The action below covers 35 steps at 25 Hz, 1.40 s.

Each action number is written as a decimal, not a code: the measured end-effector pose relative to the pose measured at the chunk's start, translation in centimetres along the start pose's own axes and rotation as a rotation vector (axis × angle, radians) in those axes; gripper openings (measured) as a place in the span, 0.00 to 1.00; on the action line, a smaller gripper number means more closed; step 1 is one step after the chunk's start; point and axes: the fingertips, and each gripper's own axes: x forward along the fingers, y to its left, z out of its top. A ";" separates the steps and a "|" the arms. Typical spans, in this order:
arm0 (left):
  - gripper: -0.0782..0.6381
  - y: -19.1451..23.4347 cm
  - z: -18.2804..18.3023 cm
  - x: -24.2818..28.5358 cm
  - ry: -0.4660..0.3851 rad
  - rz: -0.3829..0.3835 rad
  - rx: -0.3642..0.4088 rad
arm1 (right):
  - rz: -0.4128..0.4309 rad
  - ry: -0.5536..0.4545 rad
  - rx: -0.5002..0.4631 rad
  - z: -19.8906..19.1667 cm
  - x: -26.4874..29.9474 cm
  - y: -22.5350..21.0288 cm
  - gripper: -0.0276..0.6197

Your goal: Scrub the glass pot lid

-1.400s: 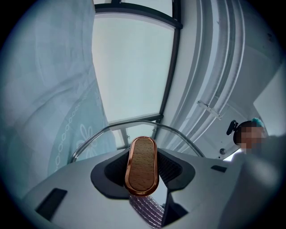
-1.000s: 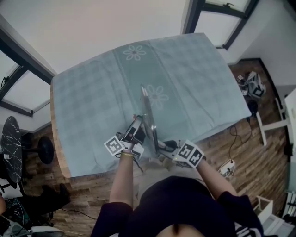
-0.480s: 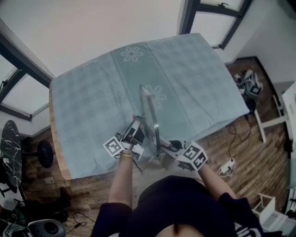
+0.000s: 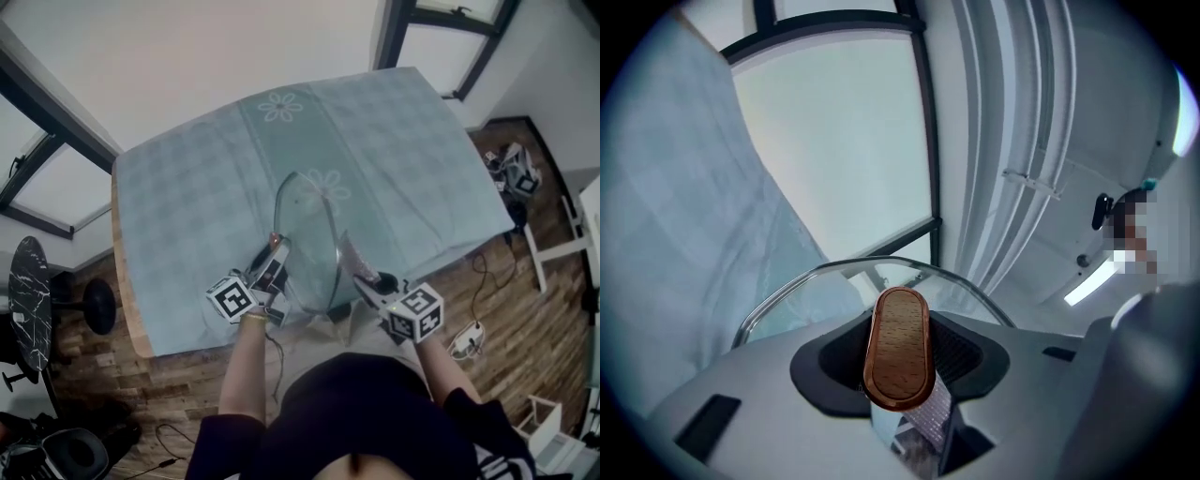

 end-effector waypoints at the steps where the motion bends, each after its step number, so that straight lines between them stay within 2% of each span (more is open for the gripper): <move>1: 0.34 0.2 -0.1 0.0 0.021 0.025 0.040 | -0.021 -0.004 0.008 0.1 -0.2 -0.6 0.17; 4: 0.34 0.7 -0.5 0.4 0.077 0.076 0.115 | -0.049 -0.027 0.036 0.1 -0.6 -1.8 0.17; 10: 0.34 1.2 -1.6 2.2 0.137 0.126 0.189 | -0.035 -0.002 0.054 -0.6 -0.7 -2.8 0.17; 14: 0.34 2.0 -1.9 4.1 0.181 0.193 0.245 | -0.048 -0.017 0.071 -0.1 -1.1 -4.8 0.17; 24: 0.34 4.4 -2.6 7.2 0.288 0.337 0.391 | -0.161 -0.064 0.110 2.7 -1.5 -12.0 0.17; 35: 0.34 7.7 -3.5 10.3 0.423 0.470 0.485 | -0.154 -0.069 0.132 4.2 -0.8 -15.6 0.17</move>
